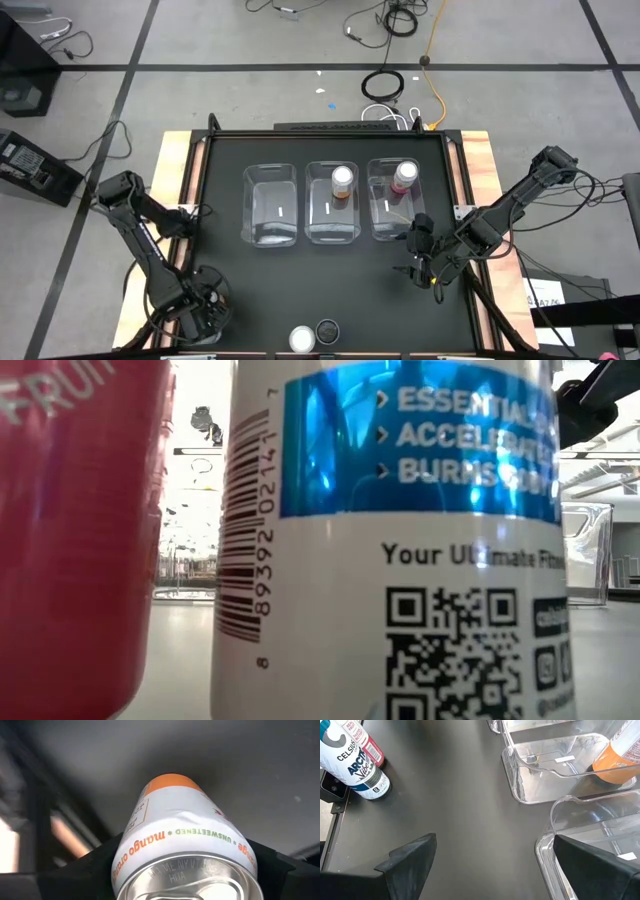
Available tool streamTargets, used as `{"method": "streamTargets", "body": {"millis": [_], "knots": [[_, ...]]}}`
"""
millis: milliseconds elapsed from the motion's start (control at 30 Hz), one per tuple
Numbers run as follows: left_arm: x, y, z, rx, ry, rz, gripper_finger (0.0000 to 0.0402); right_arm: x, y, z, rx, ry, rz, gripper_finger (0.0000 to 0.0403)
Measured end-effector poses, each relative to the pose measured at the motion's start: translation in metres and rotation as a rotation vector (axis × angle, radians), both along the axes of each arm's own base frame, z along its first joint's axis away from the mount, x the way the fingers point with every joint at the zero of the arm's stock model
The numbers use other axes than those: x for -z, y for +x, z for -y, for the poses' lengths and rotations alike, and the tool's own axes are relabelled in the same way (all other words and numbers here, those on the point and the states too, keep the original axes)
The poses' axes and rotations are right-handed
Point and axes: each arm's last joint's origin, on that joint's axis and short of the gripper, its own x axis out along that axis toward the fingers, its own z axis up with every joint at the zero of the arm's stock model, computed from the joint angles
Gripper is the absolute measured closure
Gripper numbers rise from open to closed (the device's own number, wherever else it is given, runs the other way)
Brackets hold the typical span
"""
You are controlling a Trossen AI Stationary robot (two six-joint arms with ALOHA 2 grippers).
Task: Sort soda cans
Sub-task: Put the orange soda can into the middle transparent bin
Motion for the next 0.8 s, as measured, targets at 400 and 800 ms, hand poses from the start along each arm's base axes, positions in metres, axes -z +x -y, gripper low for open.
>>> {"method": "streamTargets", "body": {"millis": [400, 800], "knots": [[-0.057, -0.004, -0.056, -0.034, 0.003, 0.159, 0.0097, 0.0, 0.0, 0.0, 0.004, 0.004, 0.0, 0.0009], [-0.109, -0.002, -0.135, 0.0, 0.178, 0.669, 0.0097, -0.001, 0.001, -0.001, 0.06, 0.069, 0.016, 0.0009]]}}
